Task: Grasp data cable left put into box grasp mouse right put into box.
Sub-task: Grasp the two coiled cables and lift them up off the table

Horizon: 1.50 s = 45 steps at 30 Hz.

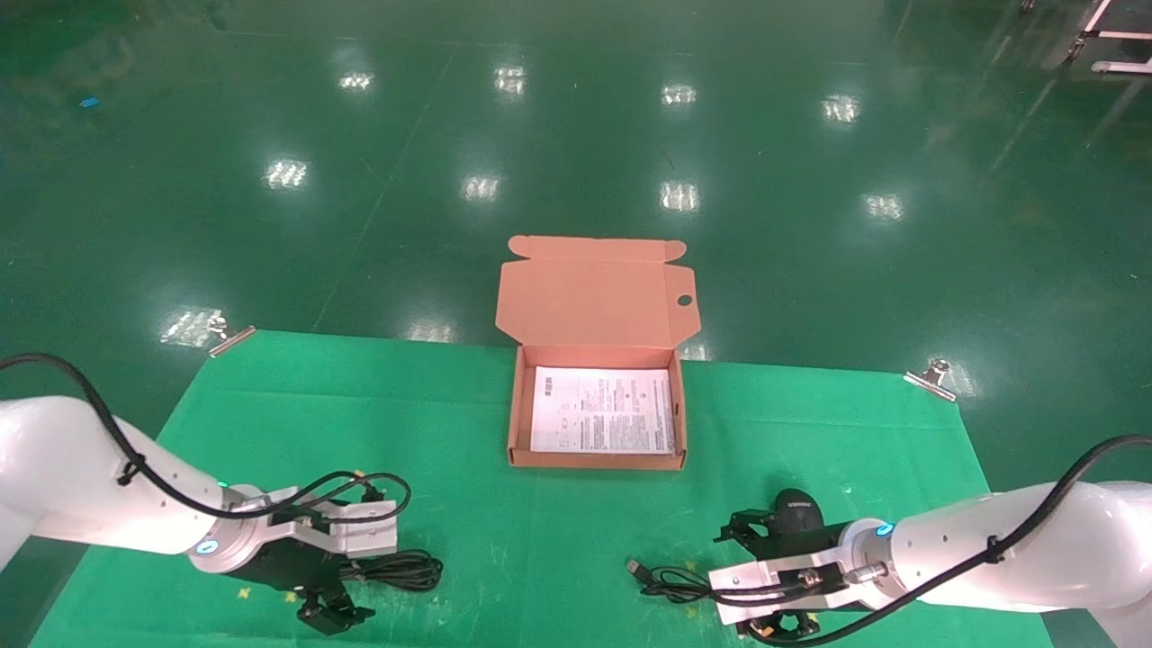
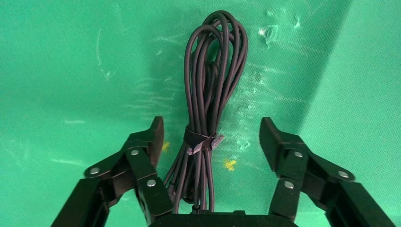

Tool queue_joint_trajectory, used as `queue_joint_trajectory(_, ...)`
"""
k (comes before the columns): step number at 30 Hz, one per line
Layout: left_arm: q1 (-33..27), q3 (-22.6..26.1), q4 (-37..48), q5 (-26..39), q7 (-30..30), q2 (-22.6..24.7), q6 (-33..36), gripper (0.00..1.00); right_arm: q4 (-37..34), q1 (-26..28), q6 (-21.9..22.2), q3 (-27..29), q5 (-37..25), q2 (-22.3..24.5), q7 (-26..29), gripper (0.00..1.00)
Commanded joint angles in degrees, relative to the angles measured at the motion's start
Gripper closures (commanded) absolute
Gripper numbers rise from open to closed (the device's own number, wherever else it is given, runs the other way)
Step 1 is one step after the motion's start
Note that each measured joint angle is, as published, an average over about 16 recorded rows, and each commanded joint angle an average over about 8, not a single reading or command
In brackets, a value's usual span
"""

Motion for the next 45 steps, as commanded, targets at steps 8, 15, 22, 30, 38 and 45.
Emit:
queue_joint_trajectory(8,0.0,-0.04,-0.33,-0.06,-0.09,-0.1,0.22,1.0,0.24,0.04,-0.17,0.0,-0.02,0.08,0.11,1.0)
queue_joint_trajectory(15,0.0,-0.07,-0.43,-0.1,-0.11,-0.12,0.29,1.0,0.31,0.07,-0.21,0.0,-0.04,0.1,0.14,1.0)
queue_joint_trajectory(22,0.0,-0.07,-0.47,-0.14,-0.13,-0.14,0.33,1.0,0.34,0.08,-0.25,0.0,-0.05,0.13,0.17,1.0)
queue_joint_trajectory(30,0.0,-0.07,-0.5,-0.15,-0.15,-0.16,0.35,1.0,0.36,0.08,-0.26,0.0,-0.05,0.14,0.19,1.0)
queue_joint_trajectory(38,-0.6,-0.41,-1.22,-0.67,0.23,-1.14,1.14,1.0,0.4,0.12,-0.24,0.05,-0.02,0.22,0.23,1.0)
queue_joint_trajectory(45,-2.51,-2.93,-8.9,-5.14,1.63,-9.22,6.88,1.0,3.82,1.35,-0.83,1.99,0.84,4.33,3.39,1.0)
